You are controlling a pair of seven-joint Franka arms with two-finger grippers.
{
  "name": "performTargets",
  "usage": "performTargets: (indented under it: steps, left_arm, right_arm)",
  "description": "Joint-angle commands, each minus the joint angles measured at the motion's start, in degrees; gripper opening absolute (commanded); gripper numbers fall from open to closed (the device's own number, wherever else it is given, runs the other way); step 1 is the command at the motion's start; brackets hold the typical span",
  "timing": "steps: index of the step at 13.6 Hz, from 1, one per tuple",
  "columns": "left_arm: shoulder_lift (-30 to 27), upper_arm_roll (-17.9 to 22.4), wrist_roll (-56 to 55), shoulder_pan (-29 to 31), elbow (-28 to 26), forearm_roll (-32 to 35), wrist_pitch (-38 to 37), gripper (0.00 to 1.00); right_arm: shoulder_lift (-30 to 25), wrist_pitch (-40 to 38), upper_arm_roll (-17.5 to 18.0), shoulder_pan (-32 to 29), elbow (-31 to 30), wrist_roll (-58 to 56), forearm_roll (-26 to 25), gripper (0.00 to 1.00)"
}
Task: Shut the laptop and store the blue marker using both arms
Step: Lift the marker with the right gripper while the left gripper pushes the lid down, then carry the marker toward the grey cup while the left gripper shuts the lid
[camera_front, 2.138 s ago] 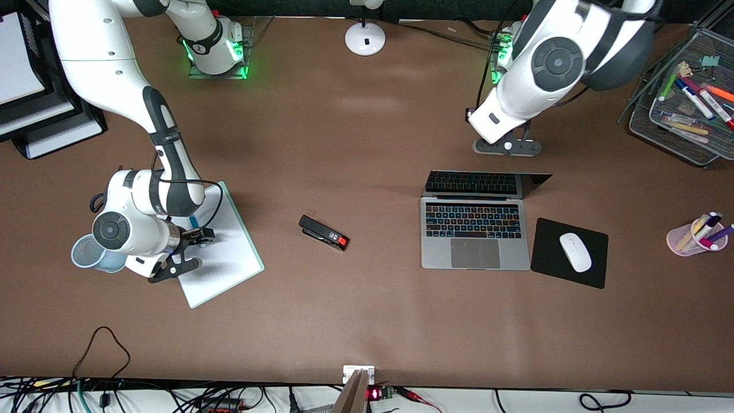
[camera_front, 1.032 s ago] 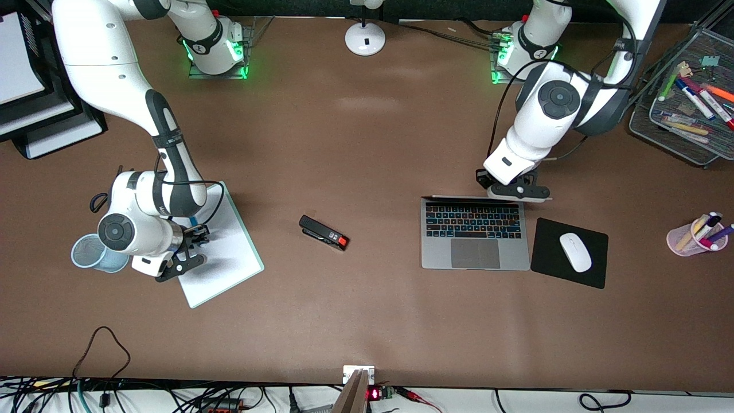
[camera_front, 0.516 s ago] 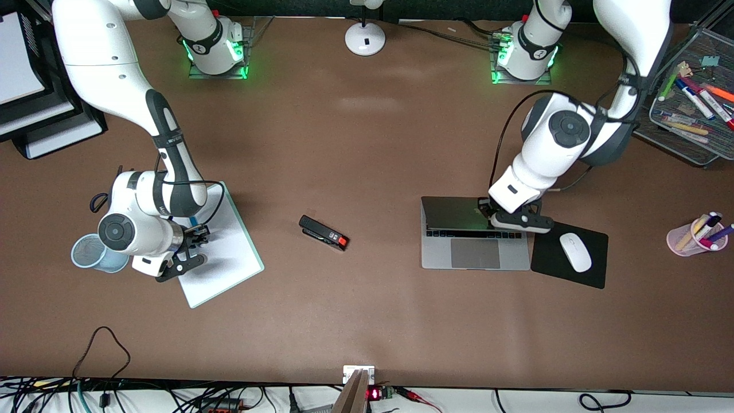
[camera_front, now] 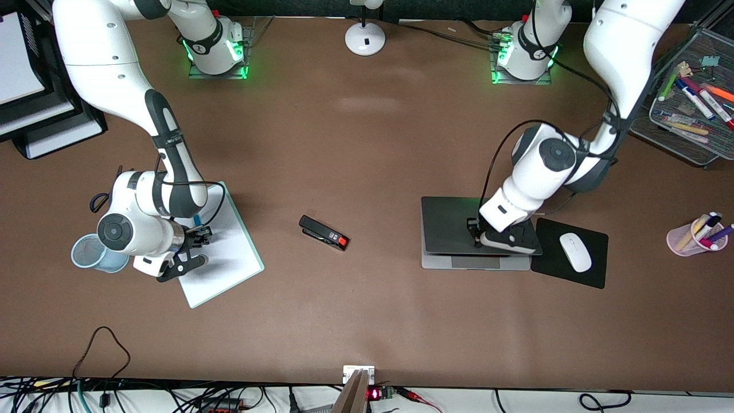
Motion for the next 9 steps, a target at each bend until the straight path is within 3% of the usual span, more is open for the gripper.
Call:
performTargets:
  steps: [1, 5, 9]
  left_arm:
    - [4.8, 0.1, 0.4, -0.5, 3.6, 4.8, 1.7, 0.0]
    - [11.3, 1.3, 0.2, -0.8, 7.8, 11.3, 2.3, 0.0]
    - [12.5, 1.6, 0.2, -0.9, 8.6, 13.5, 2.3, 0.0]
  right_arm:
    - [-0.3, 0.3, 0.3, -0.3, 0.2, -1.1, 1.0, 0.07]
    - [-0.9, 0.2, 0.1, -0.5, 1.3, -2.5, 0.3, 0.0]
    - [-6.8, -3.7, 0.0, -0.6, 3.8, -6.6, 1.0, 0.0]
